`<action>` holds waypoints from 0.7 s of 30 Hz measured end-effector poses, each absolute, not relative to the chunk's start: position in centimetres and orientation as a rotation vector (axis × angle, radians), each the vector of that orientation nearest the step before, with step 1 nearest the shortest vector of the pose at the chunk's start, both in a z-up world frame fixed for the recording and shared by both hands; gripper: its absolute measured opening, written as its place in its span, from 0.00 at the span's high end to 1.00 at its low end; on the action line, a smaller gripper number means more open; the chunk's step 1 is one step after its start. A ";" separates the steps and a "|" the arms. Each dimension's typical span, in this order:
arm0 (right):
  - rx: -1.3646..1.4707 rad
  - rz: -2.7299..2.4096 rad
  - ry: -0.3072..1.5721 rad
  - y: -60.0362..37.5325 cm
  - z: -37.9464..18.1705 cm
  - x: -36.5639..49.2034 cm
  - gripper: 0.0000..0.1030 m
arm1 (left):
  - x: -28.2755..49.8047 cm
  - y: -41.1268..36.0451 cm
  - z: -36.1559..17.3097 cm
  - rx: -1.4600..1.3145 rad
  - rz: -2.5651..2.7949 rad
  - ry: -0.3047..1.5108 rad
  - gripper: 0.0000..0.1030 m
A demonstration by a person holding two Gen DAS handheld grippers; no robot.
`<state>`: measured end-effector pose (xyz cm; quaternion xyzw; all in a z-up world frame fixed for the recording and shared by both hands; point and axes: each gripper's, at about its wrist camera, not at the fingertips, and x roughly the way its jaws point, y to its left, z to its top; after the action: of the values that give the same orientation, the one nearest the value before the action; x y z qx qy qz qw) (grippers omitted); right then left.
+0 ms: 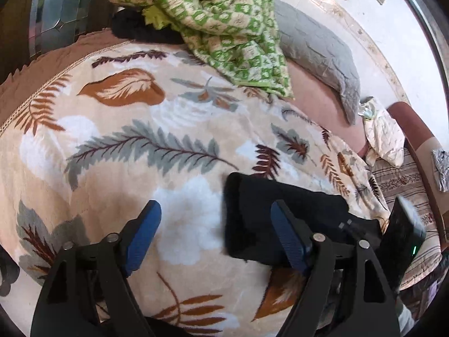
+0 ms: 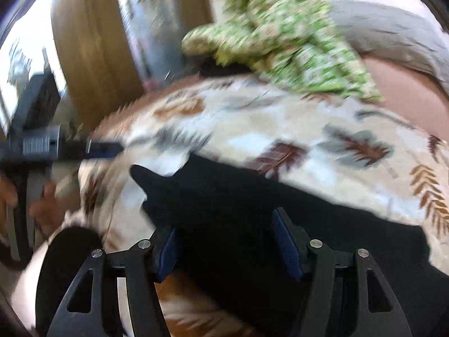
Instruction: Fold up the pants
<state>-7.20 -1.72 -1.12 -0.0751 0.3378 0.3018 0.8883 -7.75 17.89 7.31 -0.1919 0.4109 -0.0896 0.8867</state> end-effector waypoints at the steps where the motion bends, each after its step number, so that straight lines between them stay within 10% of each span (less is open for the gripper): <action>1: -0.163 0.649 0.700 -1.6 -1.3 -7.7 0.38 | -7.8 17.4 7.6 -0.388 -0.196 0.846 0.21; 21: 0.175 0.251 0.737 -18.2 0.5 -5.2 0.33 | -6.8 7.7 3.1 -0.074 -0.210 0.975 0.20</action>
<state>-5.21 -18.20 0.49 0.0852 0.3589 0.1221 0.9214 -6.76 7.69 3.09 -0.0355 0.4675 -0.1008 0.8775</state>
